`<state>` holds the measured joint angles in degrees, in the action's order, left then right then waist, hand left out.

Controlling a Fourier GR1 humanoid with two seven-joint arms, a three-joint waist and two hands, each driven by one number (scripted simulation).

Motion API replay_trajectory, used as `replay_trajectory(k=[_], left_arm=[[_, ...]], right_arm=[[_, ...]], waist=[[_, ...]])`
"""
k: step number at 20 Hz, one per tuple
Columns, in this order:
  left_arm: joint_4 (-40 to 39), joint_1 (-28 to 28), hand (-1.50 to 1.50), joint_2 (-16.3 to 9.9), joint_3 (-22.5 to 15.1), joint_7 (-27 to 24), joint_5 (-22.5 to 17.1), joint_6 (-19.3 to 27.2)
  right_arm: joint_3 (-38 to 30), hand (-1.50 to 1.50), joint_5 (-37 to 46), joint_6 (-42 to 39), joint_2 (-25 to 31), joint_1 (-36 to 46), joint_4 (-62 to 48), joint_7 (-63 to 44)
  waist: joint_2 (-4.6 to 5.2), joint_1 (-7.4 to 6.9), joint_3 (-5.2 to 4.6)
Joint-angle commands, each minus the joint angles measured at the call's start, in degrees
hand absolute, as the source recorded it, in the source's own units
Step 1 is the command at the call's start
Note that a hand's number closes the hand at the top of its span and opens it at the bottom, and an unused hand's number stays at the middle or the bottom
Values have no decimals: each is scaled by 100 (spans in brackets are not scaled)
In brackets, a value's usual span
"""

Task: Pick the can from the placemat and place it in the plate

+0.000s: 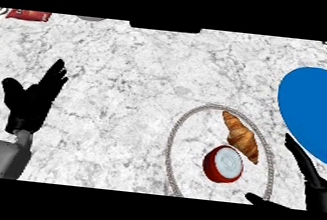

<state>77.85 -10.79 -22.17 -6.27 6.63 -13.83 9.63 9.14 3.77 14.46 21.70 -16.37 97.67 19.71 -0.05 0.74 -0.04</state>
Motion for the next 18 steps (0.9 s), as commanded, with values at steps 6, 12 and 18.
replay_trajectory(k=[6,12,18], left_arm=[[21,48,0,115,190,27,104,-147],[-33,188,0,68,272,-55,86,-354],[61,-35,0,345,152,155,399,-117]], right_arm=[[353,-150,959,-275,580,-742,1712,-1686],[925,-150,1625,-815,760,-381,2093,-3256],[917,-150,2210,-1344,659,819,1356,-4155]], waist=[[2,-24,-2],[8,-68,-6],[13,-105,1]])
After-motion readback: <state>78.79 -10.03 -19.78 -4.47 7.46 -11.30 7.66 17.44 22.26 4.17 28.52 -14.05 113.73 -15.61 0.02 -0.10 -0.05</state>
